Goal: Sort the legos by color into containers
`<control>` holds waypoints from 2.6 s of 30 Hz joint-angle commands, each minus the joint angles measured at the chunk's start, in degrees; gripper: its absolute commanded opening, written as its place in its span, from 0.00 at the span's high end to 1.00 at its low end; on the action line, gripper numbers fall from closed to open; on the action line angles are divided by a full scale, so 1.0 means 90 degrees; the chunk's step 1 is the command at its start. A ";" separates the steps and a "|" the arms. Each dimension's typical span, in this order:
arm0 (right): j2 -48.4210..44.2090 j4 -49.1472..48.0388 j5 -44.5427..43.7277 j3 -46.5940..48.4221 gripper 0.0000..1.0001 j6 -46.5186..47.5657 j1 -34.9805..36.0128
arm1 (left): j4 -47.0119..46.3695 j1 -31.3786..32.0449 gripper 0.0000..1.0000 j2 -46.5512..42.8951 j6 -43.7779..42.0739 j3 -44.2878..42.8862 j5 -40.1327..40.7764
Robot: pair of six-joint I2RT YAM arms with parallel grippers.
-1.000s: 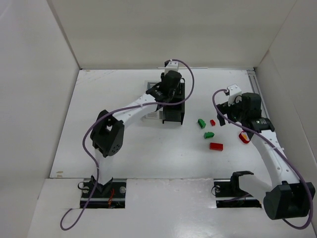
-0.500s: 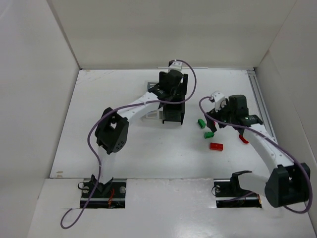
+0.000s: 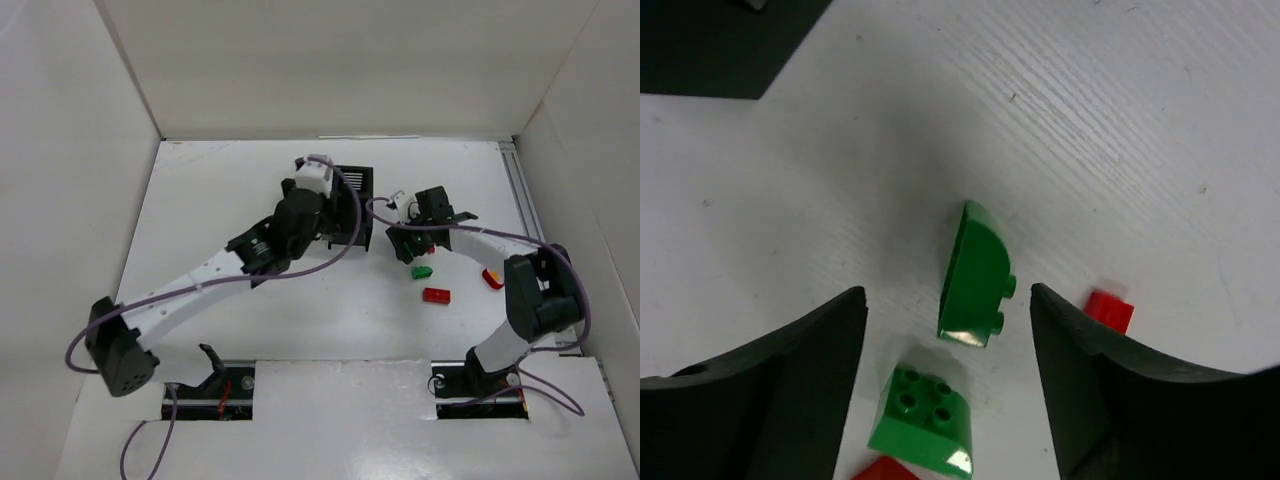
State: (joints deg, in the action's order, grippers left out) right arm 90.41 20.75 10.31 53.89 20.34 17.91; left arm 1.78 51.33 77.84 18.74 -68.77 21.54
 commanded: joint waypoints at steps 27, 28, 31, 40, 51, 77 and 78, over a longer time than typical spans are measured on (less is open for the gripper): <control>0.1359 0.0164 -0.0198 0.4304 0.84 0.0221 0.0939 | 0.0661 -0.0088 0.00 -0.3611 0.2888 0.4037 -0.0177; 0.1583 0.0165 -0.0198 0.4576 0.80 0.0288 0.0939 | 0.0584 -0.0088 0.00 -0.3610 0.2888 0.4038 -0.0235; 0.1809 0.0310 -0.0198 0.4997 0.66 0.0289 0.1008 | 0.0525 -0.0088 0.00 -0.3484 0.2888 0.4038 -0.0235; 0.0757 0.0195 -0.0294 0.4522 0.20 0.0348 0.0940 | -0.0294 -0.0088 0.00 -0.2753 0.1846 0.3638 -0.0947; -0.2954 0.0340 -0.0129 0.0918 0.15 -0.0336 -0.0690 | -0.1389 0.1142 0.10 0.0605 -0.1143 0.1511 -0.2109; -0.4225 0.1502 -0.0198 0.0614 0.11 -0.0014 -0.1316 | -0.0667 0.1045 0.40 0.5637 -0.3420 -0.2943 -0.3595; -0.4303 0.1503 -0.0256 0.0614 0.11 -0.0014 -0.1316 | -0.0609 0.1045 0.42 0.5802 -0.3420 -0.3041 -0.3536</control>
State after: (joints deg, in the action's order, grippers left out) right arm 53.95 33.74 7.92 58.02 19.94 6.33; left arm -4.73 60.80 128.77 -10.35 -92.12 -9.87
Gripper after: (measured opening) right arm 0.890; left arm 0.586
